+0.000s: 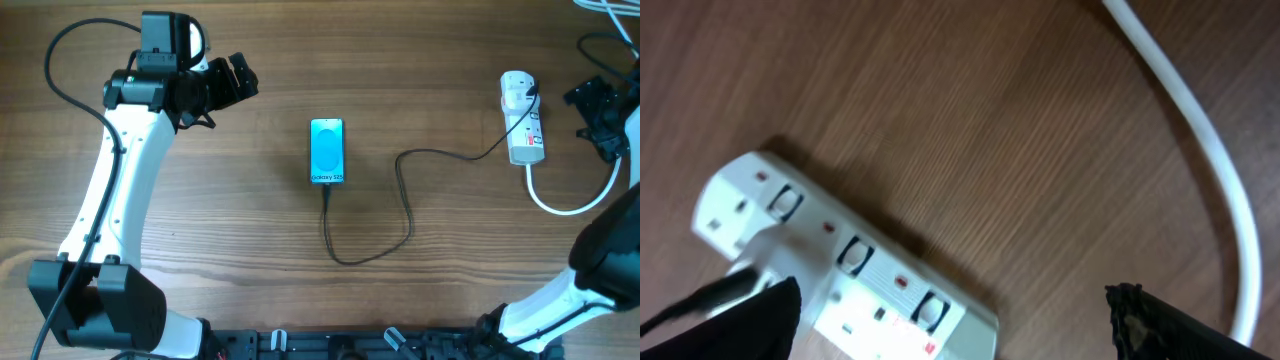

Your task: Plug charger to phone and switch on socket

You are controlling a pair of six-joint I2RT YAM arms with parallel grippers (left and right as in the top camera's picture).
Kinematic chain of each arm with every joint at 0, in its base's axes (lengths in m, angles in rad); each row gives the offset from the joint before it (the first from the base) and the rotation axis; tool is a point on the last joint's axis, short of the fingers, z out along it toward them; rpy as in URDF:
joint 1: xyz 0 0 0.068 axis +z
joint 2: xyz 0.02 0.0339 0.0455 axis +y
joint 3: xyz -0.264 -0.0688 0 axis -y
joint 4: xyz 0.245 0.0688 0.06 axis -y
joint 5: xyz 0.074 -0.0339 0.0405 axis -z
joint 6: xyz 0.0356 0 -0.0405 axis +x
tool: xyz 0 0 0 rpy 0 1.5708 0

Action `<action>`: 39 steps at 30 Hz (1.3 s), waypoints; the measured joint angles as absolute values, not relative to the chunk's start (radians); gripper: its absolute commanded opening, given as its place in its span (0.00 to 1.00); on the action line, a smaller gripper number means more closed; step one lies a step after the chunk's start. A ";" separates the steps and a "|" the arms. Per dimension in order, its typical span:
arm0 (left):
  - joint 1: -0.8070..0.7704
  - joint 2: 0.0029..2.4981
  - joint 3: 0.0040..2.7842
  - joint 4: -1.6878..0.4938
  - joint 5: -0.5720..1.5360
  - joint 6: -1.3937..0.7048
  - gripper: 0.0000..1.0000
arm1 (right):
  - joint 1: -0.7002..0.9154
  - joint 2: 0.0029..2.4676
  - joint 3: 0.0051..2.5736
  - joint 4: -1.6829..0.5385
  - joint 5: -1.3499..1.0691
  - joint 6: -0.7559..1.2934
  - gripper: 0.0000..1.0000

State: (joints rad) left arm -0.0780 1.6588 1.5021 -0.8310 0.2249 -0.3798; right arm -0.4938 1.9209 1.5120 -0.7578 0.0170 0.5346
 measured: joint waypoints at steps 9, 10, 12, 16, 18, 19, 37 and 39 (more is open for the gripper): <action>-0.078 1.659 1.502 -0.831 0.225 -0.380 1.00 | -0.458 2.092 1.512 -0.672 0.024 0.538 1.00; -0.078 1.659 1.502 -0.831 0.225 -0.380 1.00 | -0.451 2.104 1.512 -0.671 0.024 0.538 1.00; -0.078 1.659 1.502 -0.831 0.225 -0.380 1.00 | -0.447 2.120 1.512 -0.666 0.024 0.541 1.00; -0.078 1.659 1.502 -0.831 0.225 -0.380 1.00 | -0.448 2.122 1.512 -0.662 0.008 0.542 1.00; -0.078 1.659 1.502 -0.831 0.225 -0.380 1.00 | -0.448 2.122 1.512 -0.657 -0.027 0.541 1.00; -0.078 1.659 1.502 -0.831 0.225 -0.380 1.00 | -0.448 2.122 1.512 -0.656 -0.038 0.540 1.00; -0.078 1.659 1.502 -0.831 0.225 -0.380 1.00 | -0.455 2.122 1.523 -0.695 -0.064 0.537 1.00; -0.078 1.659 1.502 -0.831 0.225 -0.380 1.00 | -0.455 2.122 1.523 -0.694 -0.064 0.537 1.00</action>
State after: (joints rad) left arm -0.0780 1.6588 1.5021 -0.8314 0.2249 -0.3798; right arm -0.4553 2.1216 1.5230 -0.6945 -0.0635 0.5373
